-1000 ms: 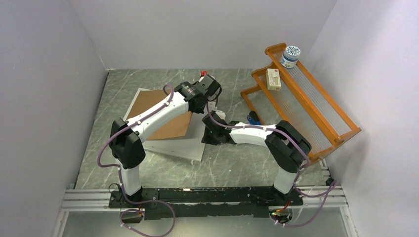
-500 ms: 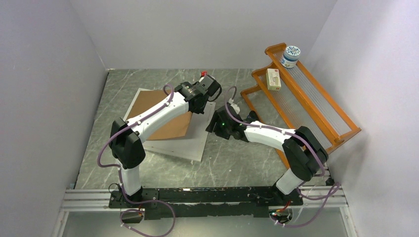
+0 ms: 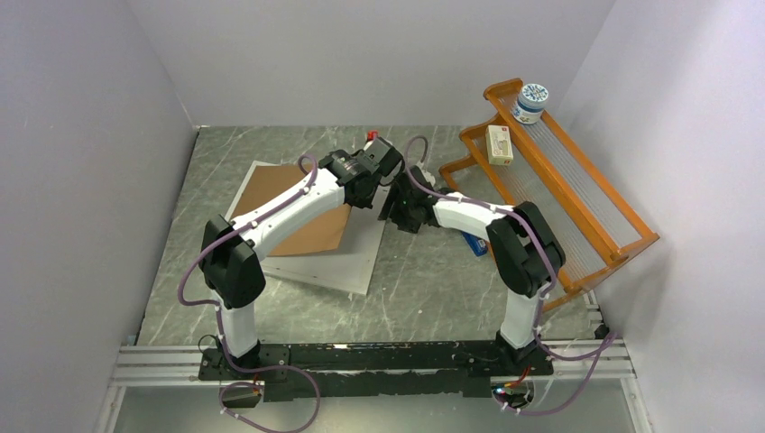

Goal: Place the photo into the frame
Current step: Adjust the photo frame item on the photo frame.

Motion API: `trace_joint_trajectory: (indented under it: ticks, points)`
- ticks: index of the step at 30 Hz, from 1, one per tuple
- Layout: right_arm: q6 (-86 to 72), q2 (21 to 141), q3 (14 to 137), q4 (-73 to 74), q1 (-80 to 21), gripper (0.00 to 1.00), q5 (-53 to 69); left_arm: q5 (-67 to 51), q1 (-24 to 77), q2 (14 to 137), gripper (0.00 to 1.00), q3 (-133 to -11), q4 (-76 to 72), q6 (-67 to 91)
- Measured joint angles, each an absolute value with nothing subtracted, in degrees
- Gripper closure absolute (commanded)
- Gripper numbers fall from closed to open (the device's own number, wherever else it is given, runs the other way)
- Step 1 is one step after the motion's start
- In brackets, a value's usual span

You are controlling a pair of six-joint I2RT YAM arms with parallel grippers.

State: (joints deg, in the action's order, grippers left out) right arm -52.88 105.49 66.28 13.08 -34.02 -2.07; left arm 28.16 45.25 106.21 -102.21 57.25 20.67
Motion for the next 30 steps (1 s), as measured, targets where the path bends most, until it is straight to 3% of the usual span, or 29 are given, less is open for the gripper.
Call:
trace_joint_trajectory:
  ticks: [23, 30]
  points:
    - [-52.9, 116.7, 81.4, 26.4, -34.2, 0.45, -1.1, 27.9, 45.2, 106.2, 0.97, -100.7, 56.8, 20.7]
    - [-53.6, 118.2, 84.0, 29.3, -33.7, 0.39, -1.0, 27.9, 45.2, 106.2, 0.97, -100.6, 56.7, 20.7]
